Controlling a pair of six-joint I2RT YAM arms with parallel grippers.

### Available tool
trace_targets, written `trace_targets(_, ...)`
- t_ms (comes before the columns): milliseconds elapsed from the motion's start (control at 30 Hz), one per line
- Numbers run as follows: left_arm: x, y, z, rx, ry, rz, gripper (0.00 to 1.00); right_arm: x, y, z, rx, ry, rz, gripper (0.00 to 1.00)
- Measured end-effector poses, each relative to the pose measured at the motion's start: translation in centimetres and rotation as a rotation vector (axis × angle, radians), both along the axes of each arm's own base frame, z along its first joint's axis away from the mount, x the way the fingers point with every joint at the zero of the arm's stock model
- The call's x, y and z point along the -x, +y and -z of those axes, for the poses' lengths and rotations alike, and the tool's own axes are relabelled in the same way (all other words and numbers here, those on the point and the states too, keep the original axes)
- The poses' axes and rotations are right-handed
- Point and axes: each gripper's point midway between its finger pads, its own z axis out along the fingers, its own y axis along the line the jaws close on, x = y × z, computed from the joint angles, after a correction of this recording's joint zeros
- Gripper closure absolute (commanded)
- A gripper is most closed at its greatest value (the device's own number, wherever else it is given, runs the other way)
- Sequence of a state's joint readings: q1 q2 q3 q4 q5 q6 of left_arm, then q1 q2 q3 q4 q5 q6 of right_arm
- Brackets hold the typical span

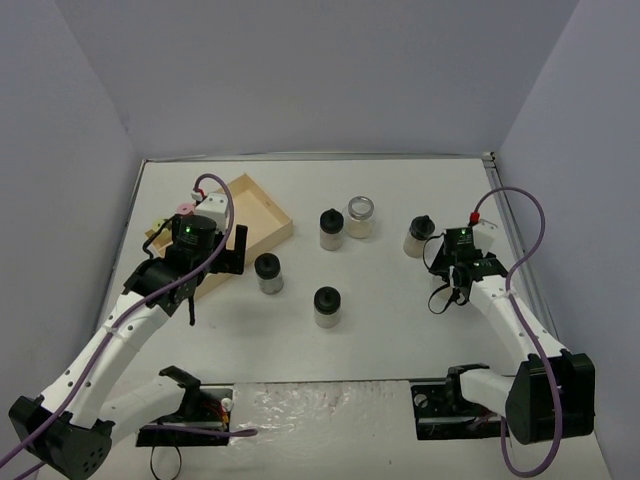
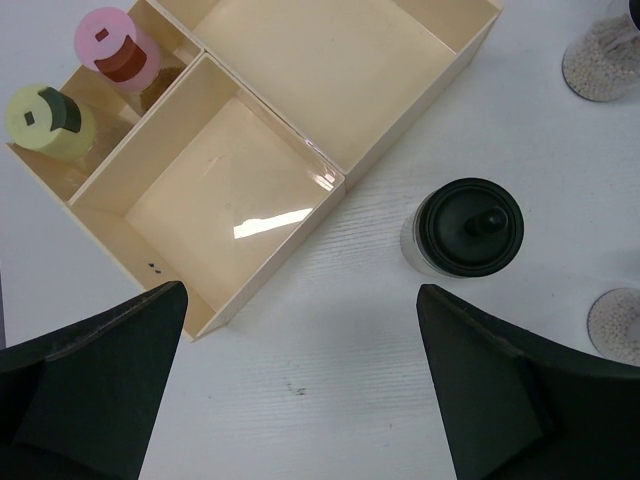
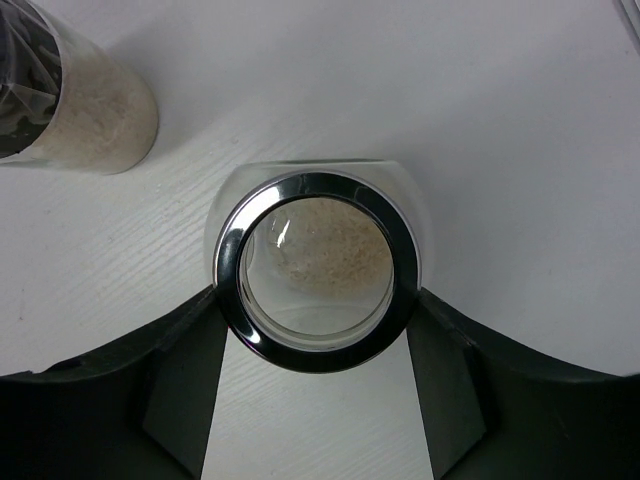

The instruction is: Organize the condiment bottles

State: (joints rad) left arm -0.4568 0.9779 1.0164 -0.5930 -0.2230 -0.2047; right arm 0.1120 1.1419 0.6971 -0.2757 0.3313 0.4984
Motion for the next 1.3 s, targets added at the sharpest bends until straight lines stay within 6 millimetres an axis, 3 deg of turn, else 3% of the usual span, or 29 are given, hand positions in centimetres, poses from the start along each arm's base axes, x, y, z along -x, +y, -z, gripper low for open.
trace_targets(167,0.0,0.0,0.0,0.0,0.001,0.0,0.03,-0.5,0.3,0.0,0.004,-0.008,-0.017,0.76)
trace_targets(300,0.0,0.0,0.1,-0.001,0.003,0.0,0.03,-1.1,2.6,0.0,0.011,-0.011,-0.103,0.85)
trace_targets(867,0.2,-0.7,0.6,0.026,0.021,0.034,0.03,-3.8,22.4,-0.5,-0.046,-0.049,-0.612,0.87)
trace_targets(900,0.2,-1.0,0.8,0.034,0.027,0.047,0.03,-3.8,23.4,-0.5,-0.049,-0.052,-0.633,0.85)
trace_targets(1067,0.9,-2.6,1.3,0.091,0.063,0.123,0.03,-4.2,26.2,-0.6,-0.045,-0.057,-0.701,0.54)
trace_targets(1300,1.6,-4.7,1.1,0.154,0.111,0.211,0.03,-4.1,26.9,-0.6,-0.04,-0.052,-0.738,0.29)
